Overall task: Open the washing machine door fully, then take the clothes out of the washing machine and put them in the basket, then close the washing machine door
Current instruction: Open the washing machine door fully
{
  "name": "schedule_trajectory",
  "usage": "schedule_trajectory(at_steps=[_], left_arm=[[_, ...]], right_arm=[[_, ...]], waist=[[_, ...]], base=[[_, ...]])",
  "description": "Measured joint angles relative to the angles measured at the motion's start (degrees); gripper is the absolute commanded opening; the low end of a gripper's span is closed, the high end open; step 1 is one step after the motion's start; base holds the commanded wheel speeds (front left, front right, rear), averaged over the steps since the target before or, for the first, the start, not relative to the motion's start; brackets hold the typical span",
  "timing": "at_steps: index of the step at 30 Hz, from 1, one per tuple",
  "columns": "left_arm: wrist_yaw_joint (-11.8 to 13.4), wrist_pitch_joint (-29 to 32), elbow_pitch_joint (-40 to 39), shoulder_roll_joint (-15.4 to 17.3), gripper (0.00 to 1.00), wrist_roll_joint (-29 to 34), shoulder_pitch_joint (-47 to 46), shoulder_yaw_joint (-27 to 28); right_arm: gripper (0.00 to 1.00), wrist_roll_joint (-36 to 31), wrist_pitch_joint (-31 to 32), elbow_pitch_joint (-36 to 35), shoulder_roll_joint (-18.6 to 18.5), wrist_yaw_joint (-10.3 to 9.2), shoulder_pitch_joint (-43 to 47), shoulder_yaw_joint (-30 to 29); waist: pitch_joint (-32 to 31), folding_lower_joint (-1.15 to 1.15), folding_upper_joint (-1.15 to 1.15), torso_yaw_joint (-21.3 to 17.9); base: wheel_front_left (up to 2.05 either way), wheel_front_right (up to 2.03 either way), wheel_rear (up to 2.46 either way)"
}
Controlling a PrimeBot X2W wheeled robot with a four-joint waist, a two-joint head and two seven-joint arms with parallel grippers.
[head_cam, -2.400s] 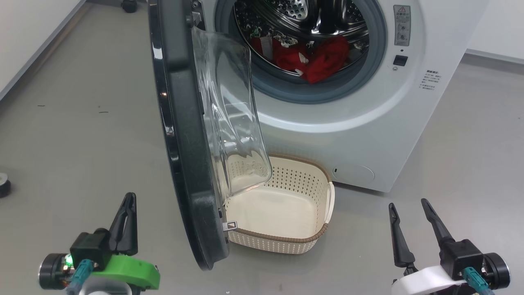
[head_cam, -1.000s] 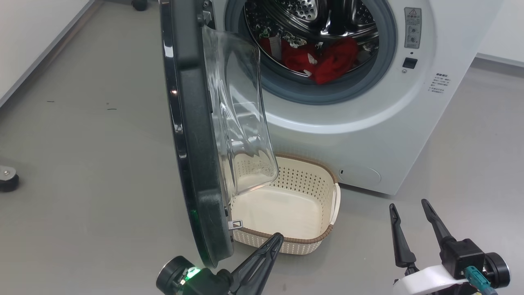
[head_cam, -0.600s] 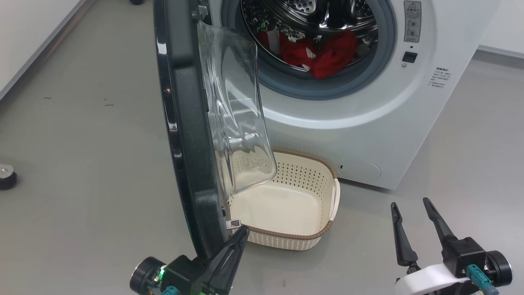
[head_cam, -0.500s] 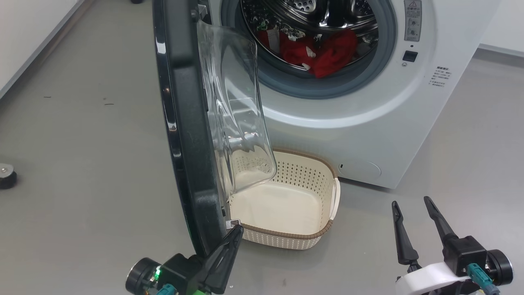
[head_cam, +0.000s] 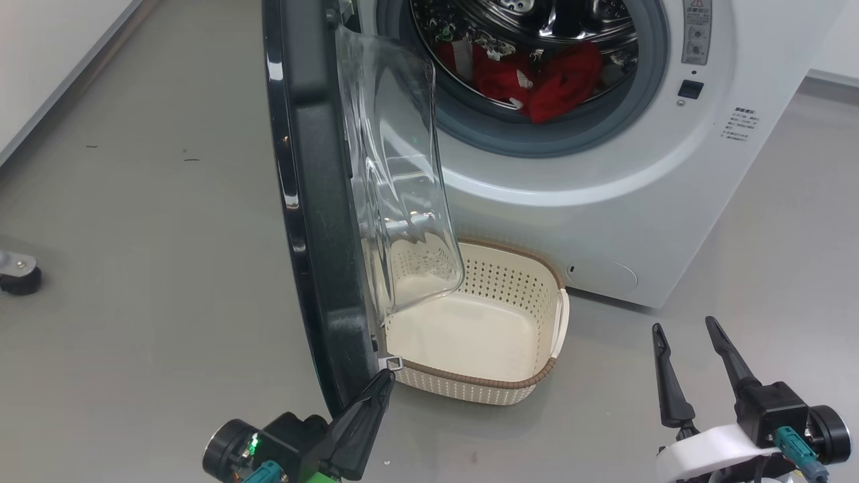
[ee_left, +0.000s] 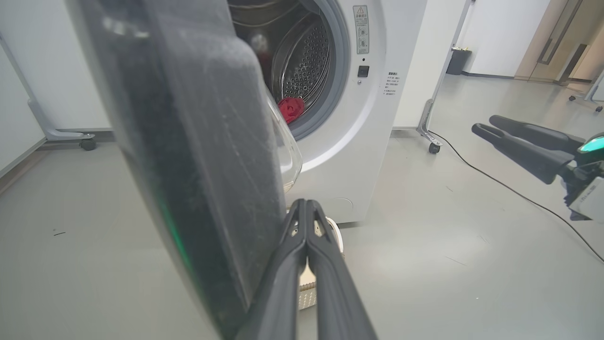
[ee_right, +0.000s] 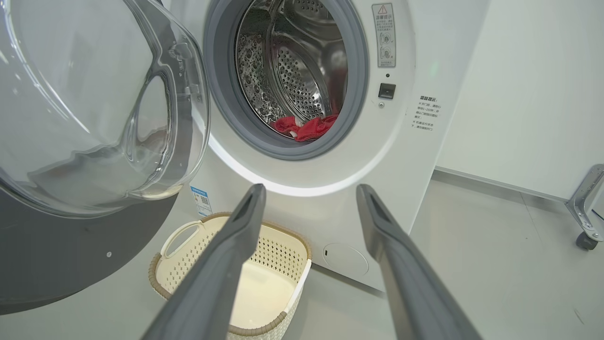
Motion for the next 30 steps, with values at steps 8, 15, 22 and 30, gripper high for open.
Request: schedule_trajectory(at_steps=[8,15,22,30], left_arm=[[0.5,-1.0,0.7,-0.4,0.0,0.0,-0.2,0.4],[2.2,-2.0,1.8,-0.5,0.0,0.0,-0.2,2.1],[3.1,-2.6,2.1,-0.5,0.0,0.0,-0.1,3.4],[4.7,-4.0,2.7,-0.5,0.0,0.0,-0.1,5.5]], right_arm=[[1.0,-0.1,0.0,0.0,0.0,0.01,0.0,-1.0],[1.0,-0.4,0.0,0.2,0.0,0.51,0.0,-1.5],[1.0,-0.6,0.0,0.2,0.1,0.51,0.0,-2.4],[1.0,-1.4,0.0,0.2,0.1,0.53,0.0,-2.7]], waist=[[0.0,0.0,0.0,1.6],[-0.4,0.0,0.0,3.1],[-0.3,0.0,0.0,4.6],[0.2,0.0,0.0,6.4]], base=[[0.0,0.0,0.0],[0.0,0.0,0.0],[0.0,0.0,0.0],[0.0,0.0,0.0]])
